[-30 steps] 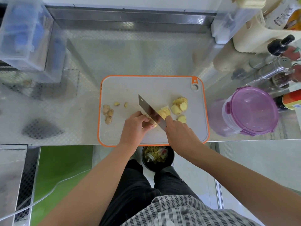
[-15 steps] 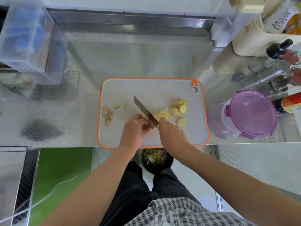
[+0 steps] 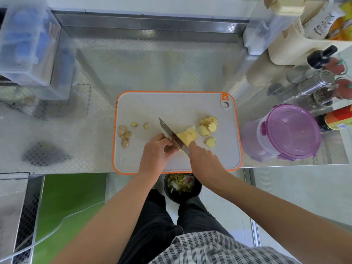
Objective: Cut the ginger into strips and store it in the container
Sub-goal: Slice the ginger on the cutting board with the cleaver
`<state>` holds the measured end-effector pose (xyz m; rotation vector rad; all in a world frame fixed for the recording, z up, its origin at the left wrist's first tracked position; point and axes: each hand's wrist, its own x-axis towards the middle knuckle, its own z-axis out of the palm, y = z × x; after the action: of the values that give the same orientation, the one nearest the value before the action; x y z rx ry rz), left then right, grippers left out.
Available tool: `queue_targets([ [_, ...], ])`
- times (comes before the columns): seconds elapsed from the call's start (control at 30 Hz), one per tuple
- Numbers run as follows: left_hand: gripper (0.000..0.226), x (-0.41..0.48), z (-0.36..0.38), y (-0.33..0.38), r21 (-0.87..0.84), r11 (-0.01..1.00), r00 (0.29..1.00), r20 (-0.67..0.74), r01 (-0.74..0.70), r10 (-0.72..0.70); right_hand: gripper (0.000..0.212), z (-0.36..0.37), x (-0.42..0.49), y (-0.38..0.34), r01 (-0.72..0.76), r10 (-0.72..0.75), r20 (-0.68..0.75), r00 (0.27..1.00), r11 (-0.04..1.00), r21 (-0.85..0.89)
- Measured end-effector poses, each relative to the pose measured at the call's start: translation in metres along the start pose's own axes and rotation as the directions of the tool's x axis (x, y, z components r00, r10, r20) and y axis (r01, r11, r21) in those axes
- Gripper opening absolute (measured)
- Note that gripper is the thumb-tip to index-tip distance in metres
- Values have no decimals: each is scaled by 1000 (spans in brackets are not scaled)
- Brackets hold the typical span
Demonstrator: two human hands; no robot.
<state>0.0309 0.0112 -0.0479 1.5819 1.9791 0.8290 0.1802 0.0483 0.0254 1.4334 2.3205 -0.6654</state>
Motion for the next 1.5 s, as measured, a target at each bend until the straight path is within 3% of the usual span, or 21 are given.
queue_targets([
  [0.33,21,-4,-2,1,0,1000,1000,-6,-12,12,17,26,19,0,-13,14,-29,999,999,37],
  [0.5,27,-11,-8,-1,94,988,992,31,-121,119,3,9,23,18,-32,38,-37,999,988,151],
  [0.6,28,-12,-8,3,109,986,992,22,-123,121,11,-2,24,31,-87,104,-64,992,971,222],
  [0.7,31,-10,-2,10,94,989,994,25,-112,110,12,-11,18,31,-30,50,-74,996,967,255],
  [1.07,22,-9,4,11,40,999,1000,12,-27,26,13,-16,-6,17,61,-61,-51,997,998,-12],
  [1.5,21,-7,4,13,25,1000,999,35,-6,5,17,-7,-10,18,-27,27,-8,1000,999,25],
])
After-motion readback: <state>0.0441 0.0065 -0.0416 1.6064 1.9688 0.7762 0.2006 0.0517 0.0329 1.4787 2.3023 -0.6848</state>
